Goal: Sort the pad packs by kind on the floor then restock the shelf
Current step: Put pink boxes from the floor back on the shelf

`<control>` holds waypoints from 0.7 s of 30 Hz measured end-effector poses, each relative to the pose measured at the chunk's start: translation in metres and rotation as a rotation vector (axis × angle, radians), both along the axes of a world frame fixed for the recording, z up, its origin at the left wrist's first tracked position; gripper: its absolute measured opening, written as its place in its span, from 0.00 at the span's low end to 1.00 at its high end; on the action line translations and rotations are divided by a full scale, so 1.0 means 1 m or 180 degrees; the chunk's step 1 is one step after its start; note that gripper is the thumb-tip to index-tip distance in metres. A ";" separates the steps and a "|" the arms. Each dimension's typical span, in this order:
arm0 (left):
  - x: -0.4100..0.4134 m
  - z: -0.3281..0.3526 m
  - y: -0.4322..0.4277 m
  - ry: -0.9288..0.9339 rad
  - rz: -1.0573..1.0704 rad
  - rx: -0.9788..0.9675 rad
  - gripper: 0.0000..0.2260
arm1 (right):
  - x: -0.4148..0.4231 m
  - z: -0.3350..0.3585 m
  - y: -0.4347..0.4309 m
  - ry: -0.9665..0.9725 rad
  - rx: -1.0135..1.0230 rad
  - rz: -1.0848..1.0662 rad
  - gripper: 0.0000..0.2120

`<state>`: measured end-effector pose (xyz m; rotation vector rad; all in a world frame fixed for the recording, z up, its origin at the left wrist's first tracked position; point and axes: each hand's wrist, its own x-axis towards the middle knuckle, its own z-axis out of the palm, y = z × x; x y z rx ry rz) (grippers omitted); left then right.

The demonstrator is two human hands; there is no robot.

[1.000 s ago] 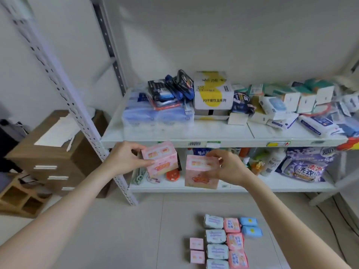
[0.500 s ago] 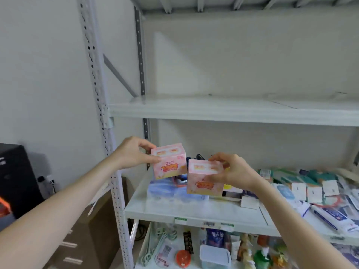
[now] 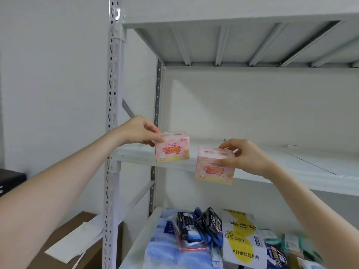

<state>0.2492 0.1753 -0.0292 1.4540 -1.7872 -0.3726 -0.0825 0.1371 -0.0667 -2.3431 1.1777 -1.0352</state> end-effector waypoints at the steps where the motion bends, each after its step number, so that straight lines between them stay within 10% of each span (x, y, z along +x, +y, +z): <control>1: 0.003 0.007 -0.010 -0.0018 0.0010 0.0000 0.10 | 0.005 0.006 -0.009 -0.0039 0.0002 0.0018 0.21; 21: 0.082 0.054 -0.287 -0.0117 -0.0402 0.0529 0.20 | 0.099 0.053 -0.216 0.0283 0.0047 -0.0296 0.22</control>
